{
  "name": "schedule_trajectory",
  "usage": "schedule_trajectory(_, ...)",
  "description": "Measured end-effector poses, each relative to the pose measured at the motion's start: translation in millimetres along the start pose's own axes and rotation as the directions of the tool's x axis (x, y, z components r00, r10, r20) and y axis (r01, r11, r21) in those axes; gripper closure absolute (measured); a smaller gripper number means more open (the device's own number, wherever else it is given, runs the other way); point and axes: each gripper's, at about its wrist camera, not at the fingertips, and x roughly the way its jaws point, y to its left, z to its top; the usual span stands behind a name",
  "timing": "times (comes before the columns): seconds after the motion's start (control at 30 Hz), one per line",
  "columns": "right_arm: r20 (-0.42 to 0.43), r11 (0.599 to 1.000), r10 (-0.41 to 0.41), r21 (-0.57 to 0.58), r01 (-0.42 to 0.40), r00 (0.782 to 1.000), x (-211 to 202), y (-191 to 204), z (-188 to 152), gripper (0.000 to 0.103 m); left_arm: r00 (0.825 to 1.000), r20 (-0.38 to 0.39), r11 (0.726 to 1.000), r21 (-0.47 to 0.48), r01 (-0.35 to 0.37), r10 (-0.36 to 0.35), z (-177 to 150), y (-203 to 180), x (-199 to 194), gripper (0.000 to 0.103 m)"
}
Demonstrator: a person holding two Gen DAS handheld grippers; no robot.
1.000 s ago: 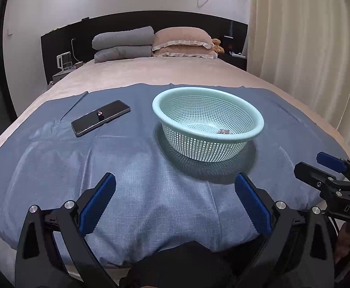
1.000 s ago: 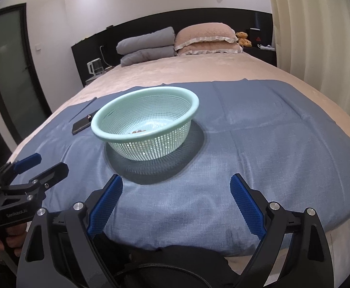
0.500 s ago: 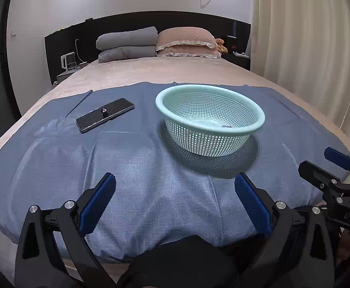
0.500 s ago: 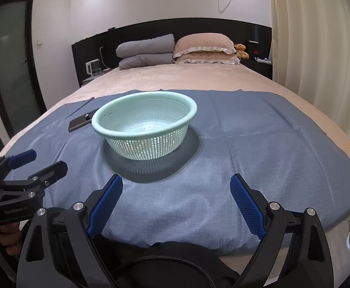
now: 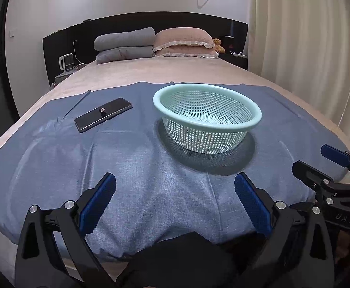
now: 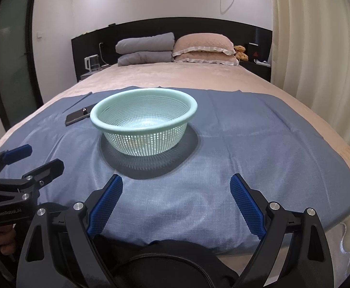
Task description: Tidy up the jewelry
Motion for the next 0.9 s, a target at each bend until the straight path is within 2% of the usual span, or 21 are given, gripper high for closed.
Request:
schedule_trajectory(0.2,0.002,1.000,0.001,-0.009,-0.001,1.000,-0.2,2.8,-0.7,0.016,0.999,0.021,0.999,0.038,-0.032,0.031,-1.4,-9.8,-4.2,0.006)
schedule_trajectory(0.6,0.003,1.000,0.005,0.006,-0.005,1.000,0.2,0.9,-0.5,0.016,1.000,0.002,1.000,-0.006,0.002,-0.002,-2.5,-3.2,-1.0,0.006)
schedule_trajectory(0.9,0.005,1.000,0.003,0.002,-0.003,1.000,0.4,1.7,-1.0,0.016,1.000,0.005,1.000,0.009,-0.001,0.001,-4.4,-5.7,-2.8,0.006)
